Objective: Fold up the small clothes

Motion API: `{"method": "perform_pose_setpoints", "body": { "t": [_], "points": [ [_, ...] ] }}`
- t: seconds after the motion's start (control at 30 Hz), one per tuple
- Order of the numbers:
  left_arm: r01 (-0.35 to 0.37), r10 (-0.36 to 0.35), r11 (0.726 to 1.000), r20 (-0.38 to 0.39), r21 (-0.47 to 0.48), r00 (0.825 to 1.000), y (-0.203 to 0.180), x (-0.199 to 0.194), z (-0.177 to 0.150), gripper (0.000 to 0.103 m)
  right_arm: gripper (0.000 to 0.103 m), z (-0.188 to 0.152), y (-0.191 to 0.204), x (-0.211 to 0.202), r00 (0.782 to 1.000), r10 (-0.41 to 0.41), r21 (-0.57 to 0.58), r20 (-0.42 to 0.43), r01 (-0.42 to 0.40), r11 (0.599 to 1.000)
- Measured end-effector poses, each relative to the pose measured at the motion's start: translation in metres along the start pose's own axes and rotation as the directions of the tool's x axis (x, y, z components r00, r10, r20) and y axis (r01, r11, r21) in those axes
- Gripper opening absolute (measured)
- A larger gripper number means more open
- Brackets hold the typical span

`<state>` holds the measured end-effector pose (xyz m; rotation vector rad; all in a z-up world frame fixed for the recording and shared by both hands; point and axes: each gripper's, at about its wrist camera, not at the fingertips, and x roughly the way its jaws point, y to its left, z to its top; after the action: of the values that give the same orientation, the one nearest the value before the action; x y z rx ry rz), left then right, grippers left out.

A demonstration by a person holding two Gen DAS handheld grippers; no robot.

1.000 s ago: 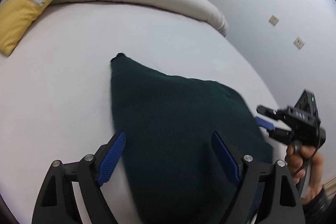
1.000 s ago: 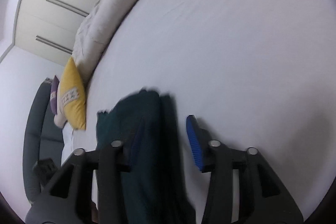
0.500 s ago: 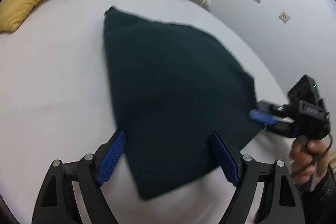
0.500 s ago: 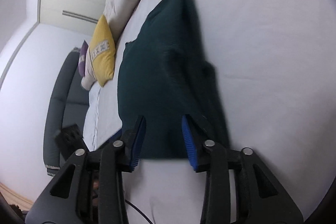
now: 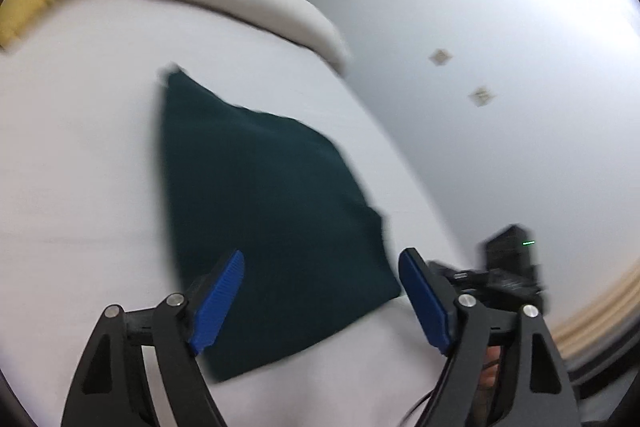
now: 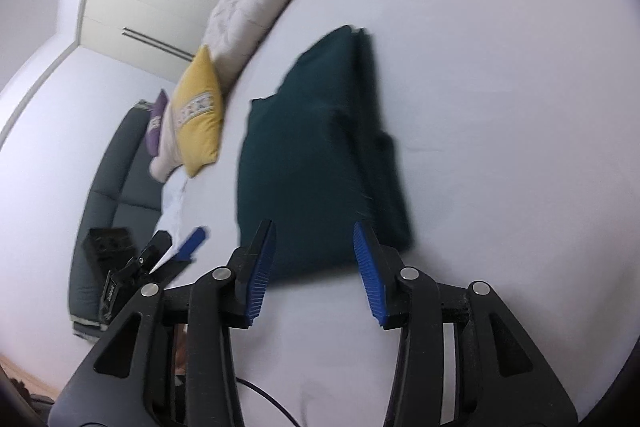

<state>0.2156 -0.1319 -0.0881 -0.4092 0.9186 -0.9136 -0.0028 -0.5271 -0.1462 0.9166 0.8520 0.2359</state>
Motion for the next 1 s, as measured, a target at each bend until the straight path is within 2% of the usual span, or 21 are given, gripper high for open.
{"method": "perform_pose_setpoints", "body": {
  "t": [0.07,0.13,0.17,0.23,0.3,0.37,0.47,0.53,0.6,0.67,0.73,0.8,0.87,0.93,1.0],
  "points": [
    [0.044,-0.049,0.994,-0.057,-0.099,0.997,0.023,0.028,0.005,0.083,0.041,0.007,0.004,0.014,0.999,0.033,0.003,-0.031,-0.033,0.999],
    [0.101,-0.124,0.969,-0.092,-0.223,0.988,0.052,0.049,0.003,0.08,0.041,0.016,0.005,0.035,0.997,0.052,0.025,-0.057,-0.051,0.998],
    [0.115,-0.14,0.965,-0.09,-0.236,0.986,0.057,0.05,0.0,0.078,0.041,0.019,-0.001,0.042,0.996,0.046,0.046,-0.074,-0.042,0.998],
    [0.127,-0.15,0.97,-0.098,-0.209,0.984,0.059,0.046,-0.009,0.076,0.039,0.023,-0.009,0.055,0.996,0.03,0.058,-0.09,-0.025,0.998],
    [0.128,-0.149,0.976,-0.113,-0.178,0.982,0.06,0.04,-0.021,0.074,0.038,0.023,-0.017,0.058,0.995,0.066,0.061,-0.076,-0.061,0.996],
    [0.129,-0.148,0.979,-0.122,-0.155,0.981,0.063,0.032,-0.03,0.069,0.036,0.021,-0.024,0.058,0.995,0.08,0.076,-0.059,-0.076,0.994],
    [0.111,-0.131,0.982,-0.126,-0.153,0.983,0.064,0.016,-0.023,0.068,0.038,0.018,-0.025,0.044,0.999,0.039,0.062,-0.034,-0.037,0.997],
    [0.079,-0.09,0.989,-0.081,-0.127,0.993,0.06,0.001,-0.007,0.084,0.043,0.016,-0.022,0.02,1.0,0.019,0.037,-0.014,-0.019,0.999],
    [0.097,-0.1,0.984,-0.011,-0.146,0.995,0.06,-0.007,0.015,0.093,0.051,0.028,-0.009,0.01,0.999,0.036,0.003,0.016,-0.036,0.999],
    [0.109,-0.11,0.978,0.005,-0.177,0.994,0.062,0.007,0.035,0.093,0.058,0.044,0.008,0.019,0.997,0.072,-0.021,0.017,-0.071,0.997],
    [0.083,-0.091,0.978,-0.032,-0.19,0.995,0.063,0.033,0.046,0.093,0.059,0.061,0.024,0.043,0.998,0.059,-0.053,-0.02,-0.06,0.997],
    [0.062,-0.07,0.977,-0.034,-0.204,0.997,0.066,0.049,0.05,0.093,0.059,0.073,0.02,0.065,0.999,0.015,-0.049,-0.043,-0.017,0.999],
    [0.087,-0.093,0.967,-0.018,-0.238,0.995,0.072,0.052,0.053,0.093,0.058,0.086,0.011,0.08,0.999,-0.01,-0.019,-0.05,0.009,1.0],
    [0.116,-0.123,0.959,-0.011,-0.26,0.992,0.079,0.05,0.052,0.091,0.05,0.1,-0.004,0.083,0.999,0.023,0.019,-0.024,-0.022,1.0],
    [0.13,-0.138,0.958,-0.014,-0.255,0.99,0.083,0.049,0.051,0.087,0.049,0.109,-0.015,0.077,0.999,0.036,0.049,0.009,-0.037,0.998]
  ]
}}
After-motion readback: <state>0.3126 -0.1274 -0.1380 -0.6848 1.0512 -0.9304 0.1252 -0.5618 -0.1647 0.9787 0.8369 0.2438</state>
